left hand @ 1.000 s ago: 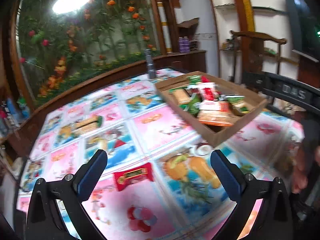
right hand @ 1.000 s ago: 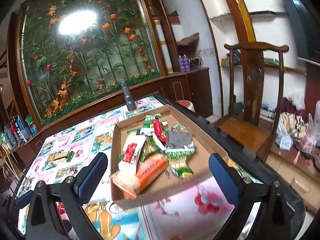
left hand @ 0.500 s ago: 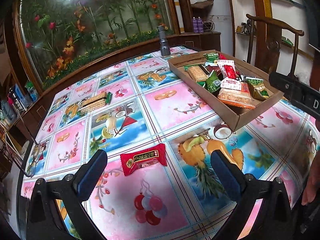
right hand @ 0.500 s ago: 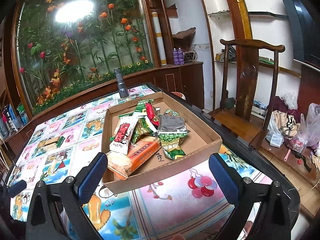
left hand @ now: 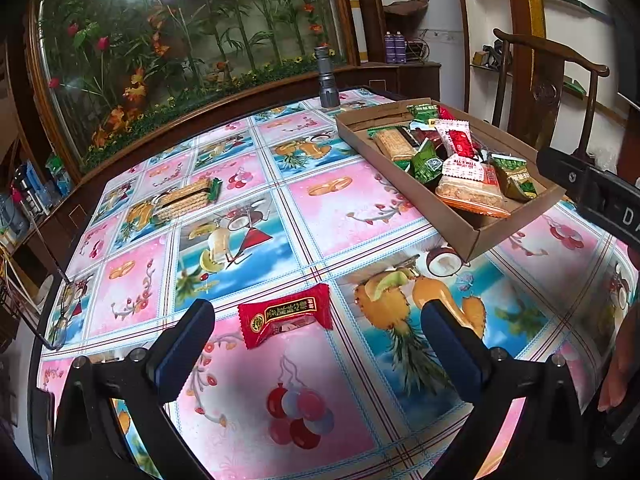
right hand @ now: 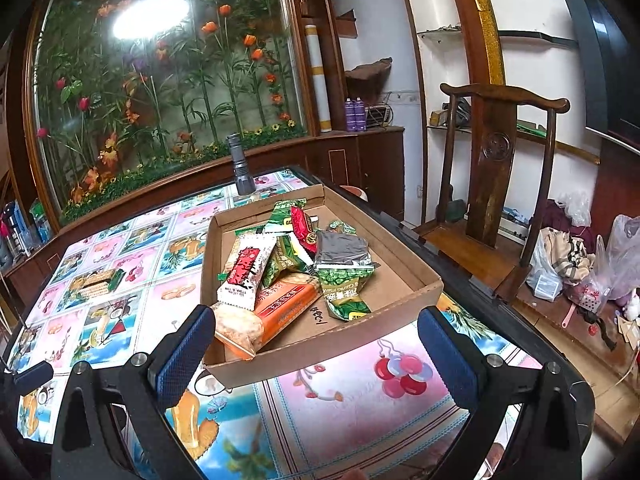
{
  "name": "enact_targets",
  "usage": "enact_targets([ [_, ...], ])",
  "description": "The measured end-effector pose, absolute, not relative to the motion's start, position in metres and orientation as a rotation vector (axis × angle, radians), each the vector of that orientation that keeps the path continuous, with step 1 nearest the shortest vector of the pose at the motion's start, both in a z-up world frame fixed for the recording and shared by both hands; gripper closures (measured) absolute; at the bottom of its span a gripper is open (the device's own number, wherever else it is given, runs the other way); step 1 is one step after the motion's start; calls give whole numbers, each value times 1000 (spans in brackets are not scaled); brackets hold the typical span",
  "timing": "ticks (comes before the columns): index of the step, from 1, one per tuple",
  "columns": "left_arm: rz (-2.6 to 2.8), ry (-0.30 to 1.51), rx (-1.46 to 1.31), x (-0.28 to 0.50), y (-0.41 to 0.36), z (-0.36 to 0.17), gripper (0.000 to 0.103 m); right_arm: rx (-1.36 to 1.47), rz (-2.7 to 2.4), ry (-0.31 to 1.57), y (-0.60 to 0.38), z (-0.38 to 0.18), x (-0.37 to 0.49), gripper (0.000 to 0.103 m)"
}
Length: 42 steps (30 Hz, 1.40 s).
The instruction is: Organize snacks
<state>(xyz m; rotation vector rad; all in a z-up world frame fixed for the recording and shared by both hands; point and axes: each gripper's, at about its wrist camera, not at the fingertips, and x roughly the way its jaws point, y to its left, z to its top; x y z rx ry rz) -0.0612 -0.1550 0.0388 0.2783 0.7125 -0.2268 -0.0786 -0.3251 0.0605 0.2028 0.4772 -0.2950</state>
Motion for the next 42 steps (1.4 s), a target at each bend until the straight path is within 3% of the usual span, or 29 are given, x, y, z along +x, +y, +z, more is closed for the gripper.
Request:
enact_targets([
  [42, -222, 716, 277, -60, -155, 38, 1, 217, -286, 485, -324, 57, -78, 1],
])
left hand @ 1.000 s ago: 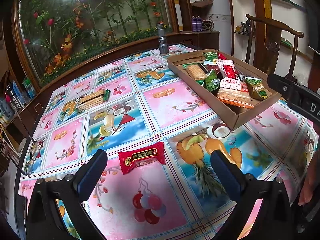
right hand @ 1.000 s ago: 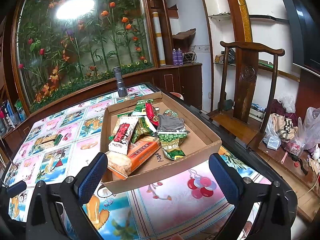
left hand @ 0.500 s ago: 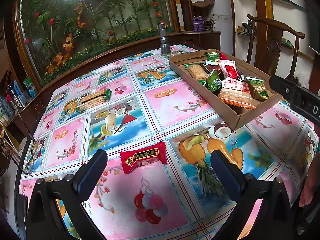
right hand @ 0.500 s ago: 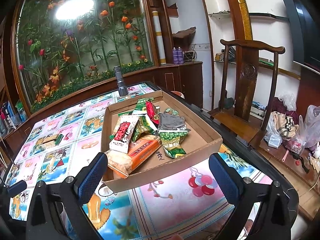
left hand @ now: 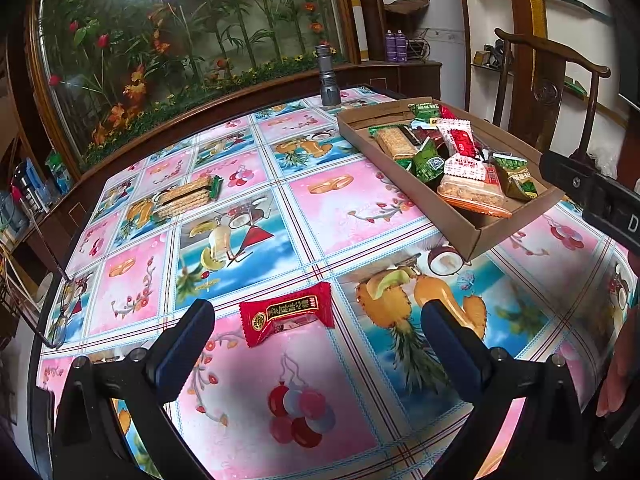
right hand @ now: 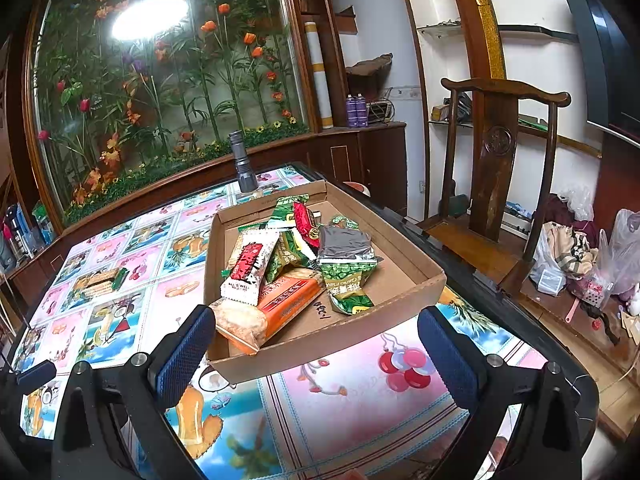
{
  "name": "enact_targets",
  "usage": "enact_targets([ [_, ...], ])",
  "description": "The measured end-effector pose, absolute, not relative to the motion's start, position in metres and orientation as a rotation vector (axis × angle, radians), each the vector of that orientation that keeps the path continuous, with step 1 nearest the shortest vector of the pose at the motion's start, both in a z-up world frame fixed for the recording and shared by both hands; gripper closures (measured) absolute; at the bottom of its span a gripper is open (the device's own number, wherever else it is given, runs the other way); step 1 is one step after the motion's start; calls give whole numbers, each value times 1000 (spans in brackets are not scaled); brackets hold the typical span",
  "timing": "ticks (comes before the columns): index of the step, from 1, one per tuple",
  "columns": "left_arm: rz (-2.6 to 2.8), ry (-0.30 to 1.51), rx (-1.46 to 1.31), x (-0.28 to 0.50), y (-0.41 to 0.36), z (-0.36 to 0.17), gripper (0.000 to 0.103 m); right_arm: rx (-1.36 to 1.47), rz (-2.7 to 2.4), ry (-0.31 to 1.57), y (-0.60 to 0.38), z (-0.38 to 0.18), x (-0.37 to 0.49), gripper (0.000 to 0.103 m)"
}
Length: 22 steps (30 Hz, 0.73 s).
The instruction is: Organize snacks
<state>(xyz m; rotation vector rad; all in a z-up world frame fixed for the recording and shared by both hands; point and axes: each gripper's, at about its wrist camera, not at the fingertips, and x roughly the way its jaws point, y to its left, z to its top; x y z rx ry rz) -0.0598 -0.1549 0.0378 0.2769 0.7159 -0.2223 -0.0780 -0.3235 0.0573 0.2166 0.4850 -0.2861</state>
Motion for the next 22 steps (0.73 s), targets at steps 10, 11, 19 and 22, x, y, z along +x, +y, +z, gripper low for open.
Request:
enact_targets([
  [10, -218, 724, 262, -58, -151, 37, 1, 221, -281, 481, -321, 58, -78, 1],
  [11, -216, 725, 263, -58, -151, 36, 1, 221, -281, 480, -321, 58, -78, 1],
  [19, -198, 731, 240, -57, -143, 41, 0, 223, -277, 478, -321, 58, -80, 1],
  [22, -186, 715, 240, -61, -141, 44, 0, 217, -270, 472, -317, 60, -82, 1],
])
